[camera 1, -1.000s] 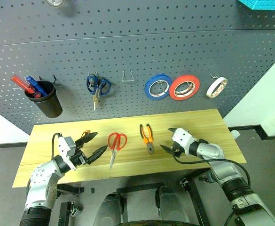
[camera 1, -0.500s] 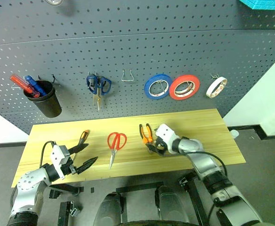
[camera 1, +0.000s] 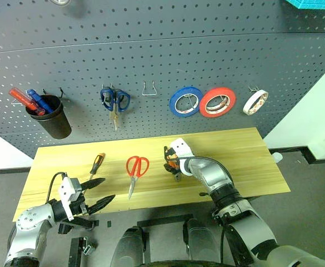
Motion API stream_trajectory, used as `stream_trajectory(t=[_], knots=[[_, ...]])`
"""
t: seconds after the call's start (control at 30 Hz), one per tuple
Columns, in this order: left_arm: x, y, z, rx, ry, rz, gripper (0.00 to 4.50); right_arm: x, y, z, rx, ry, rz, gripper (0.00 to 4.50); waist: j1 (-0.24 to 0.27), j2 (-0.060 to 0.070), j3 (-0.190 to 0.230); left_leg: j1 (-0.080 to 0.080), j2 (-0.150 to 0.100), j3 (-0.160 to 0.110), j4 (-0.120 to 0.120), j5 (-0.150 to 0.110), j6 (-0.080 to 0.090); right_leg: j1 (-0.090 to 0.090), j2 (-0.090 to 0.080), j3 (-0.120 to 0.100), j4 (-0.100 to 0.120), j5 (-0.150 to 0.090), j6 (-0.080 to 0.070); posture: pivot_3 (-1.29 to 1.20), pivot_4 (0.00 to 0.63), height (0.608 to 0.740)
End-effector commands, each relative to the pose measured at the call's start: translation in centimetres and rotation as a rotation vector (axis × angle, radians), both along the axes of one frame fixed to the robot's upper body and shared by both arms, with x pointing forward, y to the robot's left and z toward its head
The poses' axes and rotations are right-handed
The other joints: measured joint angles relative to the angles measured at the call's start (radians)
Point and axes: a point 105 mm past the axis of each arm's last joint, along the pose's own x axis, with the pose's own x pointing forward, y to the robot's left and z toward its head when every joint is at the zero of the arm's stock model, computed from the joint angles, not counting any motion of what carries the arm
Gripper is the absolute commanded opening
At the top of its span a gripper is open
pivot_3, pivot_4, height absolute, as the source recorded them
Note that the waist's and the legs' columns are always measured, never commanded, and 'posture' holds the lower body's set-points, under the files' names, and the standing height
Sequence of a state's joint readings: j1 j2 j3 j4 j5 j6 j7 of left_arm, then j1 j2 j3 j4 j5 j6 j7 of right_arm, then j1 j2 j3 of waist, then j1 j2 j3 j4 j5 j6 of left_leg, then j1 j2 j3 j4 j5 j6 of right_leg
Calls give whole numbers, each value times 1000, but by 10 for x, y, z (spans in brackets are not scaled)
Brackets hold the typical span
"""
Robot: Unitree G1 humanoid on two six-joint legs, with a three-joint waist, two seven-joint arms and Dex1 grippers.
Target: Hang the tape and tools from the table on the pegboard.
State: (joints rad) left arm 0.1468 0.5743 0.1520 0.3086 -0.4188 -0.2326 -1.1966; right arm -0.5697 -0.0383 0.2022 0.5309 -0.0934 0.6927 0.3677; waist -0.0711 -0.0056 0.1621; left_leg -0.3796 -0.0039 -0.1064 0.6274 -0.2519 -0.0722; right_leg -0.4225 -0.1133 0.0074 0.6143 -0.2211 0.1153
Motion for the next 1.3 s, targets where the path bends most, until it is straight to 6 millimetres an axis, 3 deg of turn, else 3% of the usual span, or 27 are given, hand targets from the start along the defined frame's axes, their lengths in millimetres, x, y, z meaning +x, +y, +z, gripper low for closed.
stream_trajectory(t=[0.03, 0.5, 0.7, 0.8, 0.97, 1.23, 1.3], knots=[[0, -1, 7, 3, -40, -13, 3896, 9, 4, 6, -21, -9, -59, 4452, -1, 0, 0, -1, 0, 0, 0, 0, 0, -1, 0, 0, 0, 0, 0, -68, 147, 730], [6, -9, 17, -11, -59, -18, 3896, 11, 17, -13, -68, 112, -172, 4452, -5, 3, 2, -5, 0, -1, 0, 0, 0, -4, 1, 0, 0, 2, -3, -63, 150, 730], [6, -18, 31, -18, -75, -19, 3896, 13, 17, -19, -105, 121, -215, 4452, -11, 3, 2, -5, 0, -1, 0, 0, 0, -4, 1, 0, 0, 2, -3, -52, 146, 730], [7, -25, 42, -20, -86, -19, 3896, 13, 16, -20, -112, 127, -223, 3918, -12, 3, 2, -5, 0, -1, 0, 0, 0, -4, 1, 0, 0, 2, -3, -49, 145, 730], [8, -33, 57, -20, -91, -11, 3896, 13, 8, -24, -128, 145, -257, 2292, -14, 3, 2, -5, 0, -2, 0, 0, 0, -4, 1, 0, 1, 1, -2, -49, 145, 730], [13, -40, 70, -25, -102, 3, 3896, 15, 12, -20, -97, 117, -229, 2258, -26, 3, 2, -5, 0, -2, 0, 0, 0, -4, 1, 0, 0, 0, 0, -45, 144, 730], [14, -38, 74, -35, -126, 28, 3896, 20, 12, -12, -98, 25, -158, 2258, -26, 3, 2, -5, 0, -2, 0, 0, 0, -4, 1, 0, 0, 0, 0, -43, 144, 730]])
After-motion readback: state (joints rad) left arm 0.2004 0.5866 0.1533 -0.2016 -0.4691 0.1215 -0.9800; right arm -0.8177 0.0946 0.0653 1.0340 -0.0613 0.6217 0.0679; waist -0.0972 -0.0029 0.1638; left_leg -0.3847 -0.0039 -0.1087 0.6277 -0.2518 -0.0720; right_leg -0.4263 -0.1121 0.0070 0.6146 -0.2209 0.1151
